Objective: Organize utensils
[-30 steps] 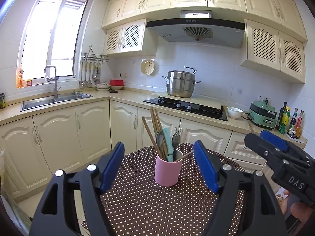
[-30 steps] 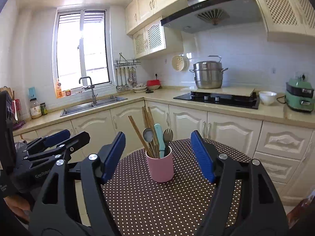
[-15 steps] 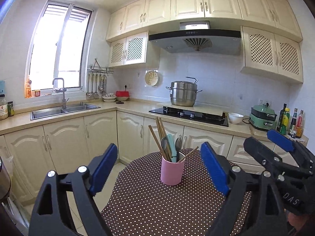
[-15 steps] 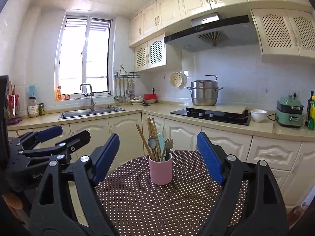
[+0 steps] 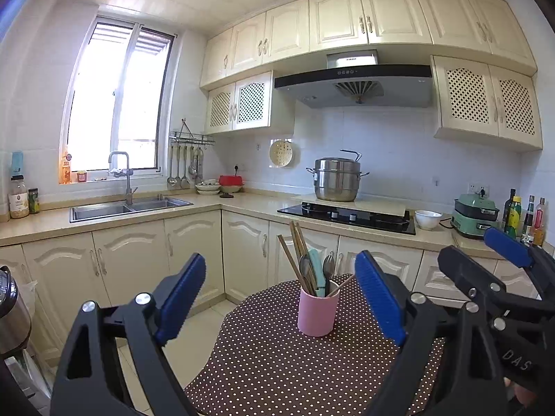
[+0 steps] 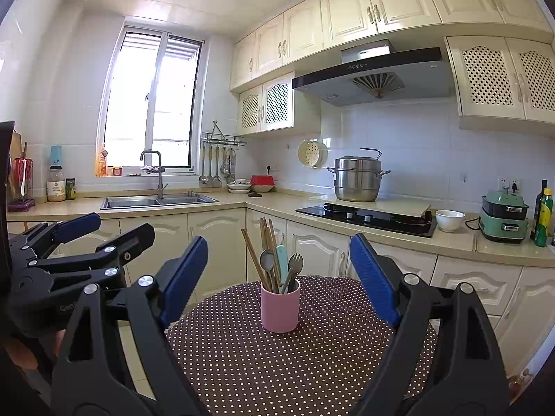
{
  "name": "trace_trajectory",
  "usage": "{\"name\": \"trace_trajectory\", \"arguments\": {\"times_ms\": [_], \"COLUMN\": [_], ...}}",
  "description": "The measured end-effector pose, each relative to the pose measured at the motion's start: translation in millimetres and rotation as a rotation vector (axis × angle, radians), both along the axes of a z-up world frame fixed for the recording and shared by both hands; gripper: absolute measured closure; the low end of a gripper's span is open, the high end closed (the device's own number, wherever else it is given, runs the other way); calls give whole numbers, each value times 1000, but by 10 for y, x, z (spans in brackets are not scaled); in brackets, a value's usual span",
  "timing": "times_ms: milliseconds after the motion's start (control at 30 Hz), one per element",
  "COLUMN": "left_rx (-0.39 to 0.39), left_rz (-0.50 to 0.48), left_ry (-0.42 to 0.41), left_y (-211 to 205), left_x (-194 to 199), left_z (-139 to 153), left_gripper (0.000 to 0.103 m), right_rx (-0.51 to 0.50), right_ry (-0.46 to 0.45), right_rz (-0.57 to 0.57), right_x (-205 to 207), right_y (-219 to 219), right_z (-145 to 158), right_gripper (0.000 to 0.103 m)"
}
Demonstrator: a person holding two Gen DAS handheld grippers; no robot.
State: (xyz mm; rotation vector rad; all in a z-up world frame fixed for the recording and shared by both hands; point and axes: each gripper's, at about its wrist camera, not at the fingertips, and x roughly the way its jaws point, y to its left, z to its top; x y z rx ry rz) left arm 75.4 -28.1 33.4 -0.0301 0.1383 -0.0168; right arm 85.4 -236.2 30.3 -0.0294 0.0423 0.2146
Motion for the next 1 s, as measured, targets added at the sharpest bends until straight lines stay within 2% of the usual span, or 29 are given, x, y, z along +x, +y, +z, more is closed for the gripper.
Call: {"name": "trace_trajectory", "arguments": {"times_ms": [667,1000], "left_rx": [17,20], "left_rz": [10,11], "left_ry": [-67,-71], "left_y": [-19,-10], "left_x": [-94,-90], "left_z": [15,1], "left_gripper": [16,16], "right_rx": [12,11], "right_ry": [-8,2], "right_rz": [6,9], "right_x": [-21,9], "right_y": [-43,-51], "right_z": [5,-28], "right_gripper": [17,17]}}
